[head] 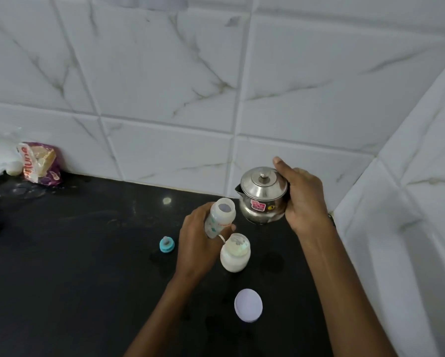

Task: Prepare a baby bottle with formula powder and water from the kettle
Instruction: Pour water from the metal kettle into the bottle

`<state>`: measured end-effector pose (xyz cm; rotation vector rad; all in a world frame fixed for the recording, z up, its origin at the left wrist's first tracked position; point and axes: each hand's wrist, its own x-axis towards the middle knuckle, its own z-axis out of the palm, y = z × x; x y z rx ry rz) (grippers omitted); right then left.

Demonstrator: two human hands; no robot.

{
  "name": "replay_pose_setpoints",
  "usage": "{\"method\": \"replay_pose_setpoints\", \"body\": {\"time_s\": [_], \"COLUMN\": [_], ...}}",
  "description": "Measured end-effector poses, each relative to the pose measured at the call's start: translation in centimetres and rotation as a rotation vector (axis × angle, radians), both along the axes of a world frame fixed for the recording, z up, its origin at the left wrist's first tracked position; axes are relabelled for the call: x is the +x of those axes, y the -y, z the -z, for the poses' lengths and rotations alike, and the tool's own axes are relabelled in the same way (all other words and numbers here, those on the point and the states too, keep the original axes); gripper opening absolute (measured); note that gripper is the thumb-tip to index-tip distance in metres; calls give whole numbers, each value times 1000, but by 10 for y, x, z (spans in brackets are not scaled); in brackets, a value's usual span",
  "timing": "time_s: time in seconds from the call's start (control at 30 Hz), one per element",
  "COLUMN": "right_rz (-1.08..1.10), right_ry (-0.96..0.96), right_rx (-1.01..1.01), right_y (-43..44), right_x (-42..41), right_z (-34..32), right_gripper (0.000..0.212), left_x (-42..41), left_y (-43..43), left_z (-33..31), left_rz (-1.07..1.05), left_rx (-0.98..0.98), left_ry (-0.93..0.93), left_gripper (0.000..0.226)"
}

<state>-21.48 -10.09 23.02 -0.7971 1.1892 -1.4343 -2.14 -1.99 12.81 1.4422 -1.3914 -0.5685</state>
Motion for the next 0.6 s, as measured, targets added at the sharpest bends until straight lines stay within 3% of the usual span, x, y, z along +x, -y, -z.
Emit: {"method": "replay_pose_setpoints", "body": {"time_s": [0.3,0.6], "right_rz": [-51,-52], "right_ry": [-209,-358], "right_rx": [-32,-87], "right_y": [-1,-7], "right_x": [39,60], "right_z": [-31,-35], "right_gripper": [63,57], "left_x": [25,42], "left_y": [-4,-12], "left_z": [-14,-10], "left_rz": [-58,-83], "left_rx": [-10,11], "left_ry": [14,-1], "left_gripper": [58,59]}}
